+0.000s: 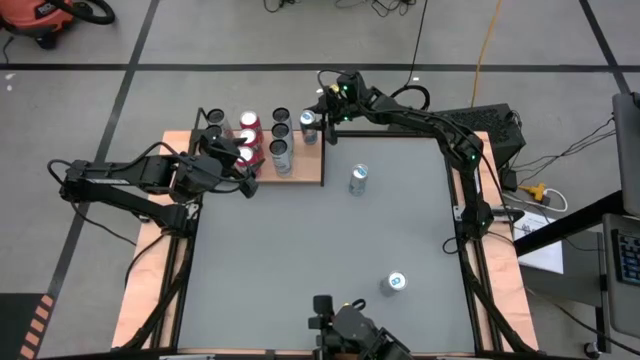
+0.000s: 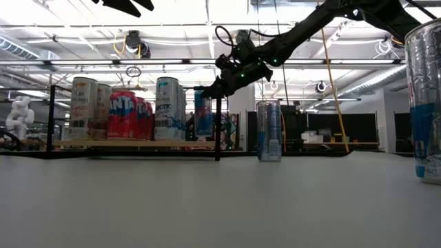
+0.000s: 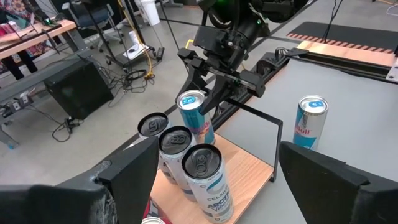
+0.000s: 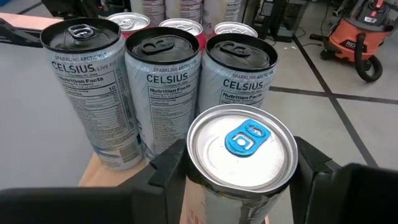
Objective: Place canned beverage on shelf
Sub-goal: Put the bottom left blue soda can on the shelf
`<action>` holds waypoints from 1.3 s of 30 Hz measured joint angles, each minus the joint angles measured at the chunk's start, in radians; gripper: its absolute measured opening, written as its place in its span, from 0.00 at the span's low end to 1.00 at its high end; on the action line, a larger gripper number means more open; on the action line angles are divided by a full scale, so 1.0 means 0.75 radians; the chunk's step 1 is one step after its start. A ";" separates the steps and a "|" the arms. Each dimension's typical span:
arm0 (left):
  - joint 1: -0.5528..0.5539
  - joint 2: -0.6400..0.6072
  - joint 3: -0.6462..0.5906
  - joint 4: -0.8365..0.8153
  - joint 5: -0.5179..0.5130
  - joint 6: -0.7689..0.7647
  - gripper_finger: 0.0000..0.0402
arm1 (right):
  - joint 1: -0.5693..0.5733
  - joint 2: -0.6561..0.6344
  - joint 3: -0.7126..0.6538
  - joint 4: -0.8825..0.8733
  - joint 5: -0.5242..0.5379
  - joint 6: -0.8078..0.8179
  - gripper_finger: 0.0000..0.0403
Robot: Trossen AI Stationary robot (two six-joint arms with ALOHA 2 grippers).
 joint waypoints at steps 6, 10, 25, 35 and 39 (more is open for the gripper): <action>0.000 0.000 0.000 -0.001 0.000 0.000 0.82 | 0.013 0.004 0.031 -0.024 0.012 0.047 0.38; 0.000 0.000 0.000 -0.001 0.000 0.000 0.82 | 0.021 0.008 0.090 -0.061 0.054 0.050 0.38; 0.000 0.000 0.000 -0.003 0.000 0.008 0.82 | 0.035 0.005 0.113 -0.117 0.111 0.029 0.38; 0.000 0.000 0.000 -0.004 0.000 0.007 0.82 | 0.054 0.024 0.113 -0.121 0.118 -0.001 0.39; 0.000 0.000 0.000 -0.004 0.020 0.007 0.82 | 0.054 0.024 0.113 -0.121 0.151 -0.016 0.41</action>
